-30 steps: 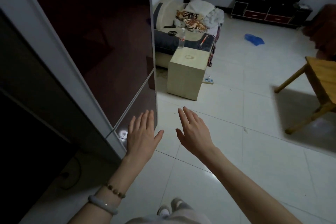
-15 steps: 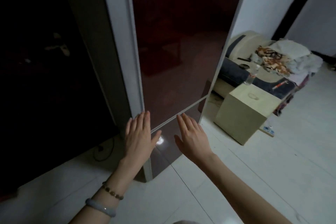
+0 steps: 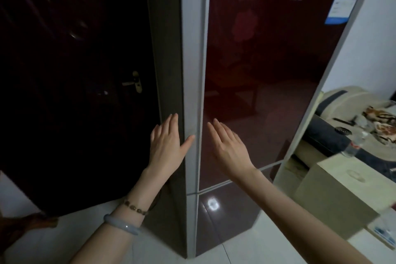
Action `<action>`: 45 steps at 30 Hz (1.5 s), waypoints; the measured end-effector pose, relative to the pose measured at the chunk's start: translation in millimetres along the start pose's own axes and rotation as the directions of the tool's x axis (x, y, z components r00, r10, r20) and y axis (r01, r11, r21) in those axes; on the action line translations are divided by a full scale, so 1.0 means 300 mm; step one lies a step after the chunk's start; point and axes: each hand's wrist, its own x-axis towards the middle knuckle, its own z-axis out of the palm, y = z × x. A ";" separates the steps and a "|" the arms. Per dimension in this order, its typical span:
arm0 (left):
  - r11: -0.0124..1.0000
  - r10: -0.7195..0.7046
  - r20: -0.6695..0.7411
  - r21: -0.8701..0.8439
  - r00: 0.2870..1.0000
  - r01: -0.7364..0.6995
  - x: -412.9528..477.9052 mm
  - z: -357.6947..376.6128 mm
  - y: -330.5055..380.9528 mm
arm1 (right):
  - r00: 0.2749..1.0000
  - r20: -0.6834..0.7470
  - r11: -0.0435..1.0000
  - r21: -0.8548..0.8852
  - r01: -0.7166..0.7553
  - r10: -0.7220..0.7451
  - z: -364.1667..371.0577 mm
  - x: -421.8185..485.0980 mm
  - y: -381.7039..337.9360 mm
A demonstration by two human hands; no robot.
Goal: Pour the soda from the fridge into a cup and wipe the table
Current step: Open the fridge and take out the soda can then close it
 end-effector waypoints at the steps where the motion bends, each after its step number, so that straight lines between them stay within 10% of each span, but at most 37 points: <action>1: 1.000 -0.006 -0.021 -0.028 1.000 0.005 0.032 -0.021 0.009 | 0.999 -0.026 1.000 -0.014 0.027 -0.028 -0.016 0.035 0.002; 26: 0.916 -0.009 -0.105 -0.399 0.994 -0.034 0.348 -0.156 0.047 | 0.978 0.172 0.972 -0.184 0.148 -0.116 -0.120 0.235 0.057; 45: 0.574 0.451 -0.220 -0.671 0.865 -0.469 0.001 -0.147 0.206 | 0.934 -0.220 0.957 -0.007 -0.290 0.282 -0.129 -0.158 -0.047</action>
